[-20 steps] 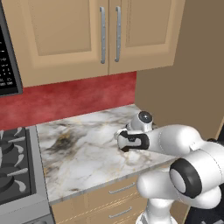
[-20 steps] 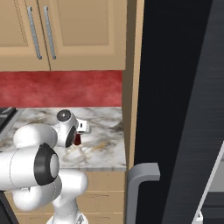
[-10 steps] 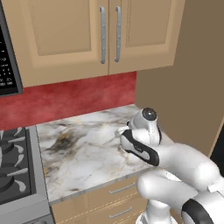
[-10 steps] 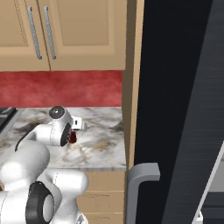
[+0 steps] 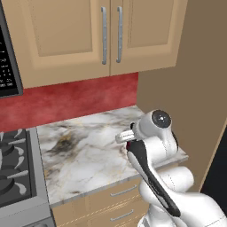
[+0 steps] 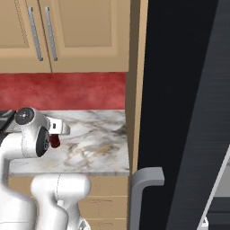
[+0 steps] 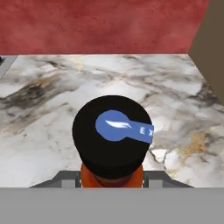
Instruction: Place the condiment bottle and mustard from the counter to the top shelf of the fridge. If the existing items in the fridge are on the top shelf, move them to other shelves.
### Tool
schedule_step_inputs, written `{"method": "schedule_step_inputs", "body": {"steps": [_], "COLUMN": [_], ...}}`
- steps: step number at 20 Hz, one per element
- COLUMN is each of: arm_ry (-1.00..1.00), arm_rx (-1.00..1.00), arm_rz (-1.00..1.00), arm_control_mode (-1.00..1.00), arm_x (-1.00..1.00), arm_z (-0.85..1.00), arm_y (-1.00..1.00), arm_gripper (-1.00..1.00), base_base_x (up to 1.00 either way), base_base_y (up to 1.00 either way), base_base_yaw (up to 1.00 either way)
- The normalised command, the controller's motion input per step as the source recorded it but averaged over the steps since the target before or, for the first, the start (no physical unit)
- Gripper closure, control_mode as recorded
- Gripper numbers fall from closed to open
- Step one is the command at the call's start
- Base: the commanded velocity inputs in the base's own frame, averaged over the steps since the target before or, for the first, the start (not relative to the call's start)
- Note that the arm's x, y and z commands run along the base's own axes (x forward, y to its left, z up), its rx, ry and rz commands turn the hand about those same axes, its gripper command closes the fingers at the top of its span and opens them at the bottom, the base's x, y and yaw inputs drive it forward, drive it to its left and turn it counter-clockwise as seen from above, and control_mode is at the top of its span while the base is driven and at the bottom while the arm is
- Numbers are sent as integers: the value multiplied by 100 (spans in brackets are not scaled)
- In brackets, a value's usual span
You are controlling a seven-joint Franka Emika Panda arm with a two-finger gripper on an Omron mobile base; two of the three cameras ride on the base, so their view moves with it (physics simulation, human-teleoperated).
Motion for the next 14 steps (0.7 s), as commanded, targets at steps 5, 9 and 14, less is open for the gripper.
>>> {"method": "schedule_step_inputs", "body": {"steps": [5, 9, 14], "arm_ry": [-5, -4, 0], "arm_rx": [0, 0, 0], "arm_rz": [0, 0, 0], "arm_control_mode": [-100, -100, -100], "arm_x": [-100, -100, -95], "arm_z": [100, 97, 64], "arm_y": [11, 3, -1], "arm_gripper": [100, 100, 100], "base_base_x": [0, 0, 0], "base_base_y": [0, 0, 0], "base_base_yaw": [0, 0, 0]}}
